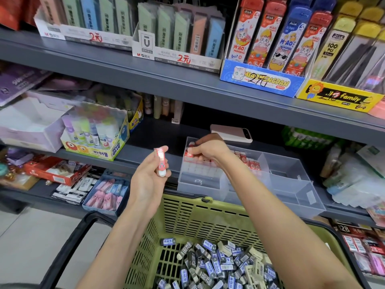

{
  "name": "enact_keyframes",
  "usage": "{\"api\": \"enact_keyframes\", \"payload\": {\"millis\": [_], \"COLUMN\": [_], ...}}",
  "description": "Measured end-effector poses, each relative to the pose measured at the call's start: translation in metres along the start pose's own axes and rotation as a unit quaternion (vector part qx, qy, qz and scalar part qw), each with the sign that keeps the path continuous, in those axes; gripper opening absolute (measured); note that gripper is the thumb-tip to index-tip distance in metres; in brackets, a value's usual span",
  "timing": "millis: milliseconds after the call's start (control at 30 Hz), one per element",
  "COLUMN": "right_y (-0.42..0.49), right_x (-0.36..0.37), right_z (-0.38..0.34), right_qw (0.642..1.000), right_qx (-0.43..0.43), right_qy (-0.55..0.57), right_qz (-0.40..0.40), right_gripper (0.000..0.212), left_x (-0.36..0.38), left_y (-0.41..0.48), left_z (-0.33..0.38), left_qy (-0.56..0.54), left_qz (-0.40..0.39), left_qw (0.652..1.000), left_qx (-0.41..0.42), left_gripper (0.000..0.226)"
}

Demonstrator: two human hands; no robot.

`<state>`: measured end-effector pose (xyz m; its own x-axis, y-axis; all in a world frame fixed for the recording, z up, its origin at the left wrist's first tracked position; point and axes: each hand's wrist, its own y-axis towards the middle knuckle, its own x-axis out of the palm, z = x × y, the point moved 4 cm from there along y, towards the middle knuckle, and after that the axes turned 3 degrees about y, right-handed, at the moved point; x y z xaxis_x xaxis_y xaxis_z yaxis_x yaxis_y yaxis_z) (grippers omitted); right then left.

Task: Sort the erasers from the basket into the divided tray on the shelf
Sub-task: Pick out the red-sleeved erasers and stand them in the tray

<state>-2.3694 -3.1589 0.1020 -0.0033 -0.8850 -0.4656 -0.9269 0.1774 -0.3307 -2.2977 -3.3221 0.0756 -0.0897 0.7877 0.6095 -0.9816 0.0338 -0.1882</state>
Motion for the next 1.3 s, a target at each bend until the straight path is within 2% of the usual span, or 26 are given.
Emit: {"api": "enact_keyframes", "payload": {"millis": [100,233,400,500,600,633,700,767,867,967,1033,1067,1133,1200,1300], "right_y": [0.002,0.003,-0.003,-0.024,-0.06,-0.071,-0.085,-0.094,-0.099,-0.092,-0.079,-0.07,-0.052,-0.033,-0.013], "right_x": [0.001,0.003,0.002,-0.003,0.001,0.003,0.006,0.009,0.012,0.007,-0.004,-0.011,-0.021,-0.025,-0.017], "right_z": [-0.003,-0.005,0.002,-0.007,-0.018,-0.019,-0.017,-0.013,-0.002,0.007,0.011,0.013,0.012,0.013,0.013], "right_qw": [0.996,0.986,0.99,0.977,0.962,0.951,0.918,0.901,0.915,0.96,0.977,0.98,0.984,0.985,0.989], "right_qx": [-0.015,-0.045,-0.079,-0.175,-0.272,-0.298,-0.353,-0.372,-0.349,-0.269,-0.213,-0.19,-0.152,-0.116,-0.059], "right_qy": [-0.083,-0.162,-0.104,-0.073,-0.03,-0.064,-0.175,-0.225,-0.204,-0.062,0.028,0.054,0.077,0.079,0.038], "right_qz": [-0.009,0.019,0.062,0.094,-0.025,-0.052,-0.036,-0.009,-0.017,-0.04,-0.011,0.012,0.057,0.103,0.13], "right_gripper": [0.027,0.035,0.036,0.022,0.018,0.019,0.016,0.012,0.014,0.009,0.007,0.006,0.017,0.031,0.024], "left_x": [0.0,0.002,-0.002,-0.002,-0.002,-0.001,0.001,0.002,0.005,0.007,0.006,0.004,0.001,0.001,0.003], "left_y": [0.0,-0.002,-0.003,-0.003,-0.002,-0.003,-0.003,-0.004,-0.004,-0.005,-0.004,-0.003,0.0,0.0,-0.003], "left_z": [-0.001,0.0,0.002,0.002,0.001,0.001,0.0,-0.002,-0.004,-0.005,-0.007,-0.008,-0.01,-0.012,-0.012], "left_qy": [0.043,0.15,0.227,0.256,0.264,0.273,0.277,0.262,0.241,0.223,0.241,0.274,0.383,0.476,0.549], "left_qz": [-0.008,-0.011,0.005,0.001,-0.004,-0.011,-0.022,-0.023,-0.037,-0.061,-0.06,-0.052,-0.033,-0.031,-0.048], "left_qw": [0.999,0.986,0.966,0.954,0.952,0.949,0.948,0.954,0.96,0.962,0.957,0.948,0.906,0.852,0.797], "left_qx": [0.019,0.076,0.125,0.155,0.158,0.158,0.154,0.144,0.137,0.148,0.149,0.153,0.18,0.214,0.248], "left_gripper": [0.023,0.015,0.016,0.006,0.008,0.007,0.004,0.02,0.034,0.038,0.036,0.027,0.011,0.018,0.029]}}
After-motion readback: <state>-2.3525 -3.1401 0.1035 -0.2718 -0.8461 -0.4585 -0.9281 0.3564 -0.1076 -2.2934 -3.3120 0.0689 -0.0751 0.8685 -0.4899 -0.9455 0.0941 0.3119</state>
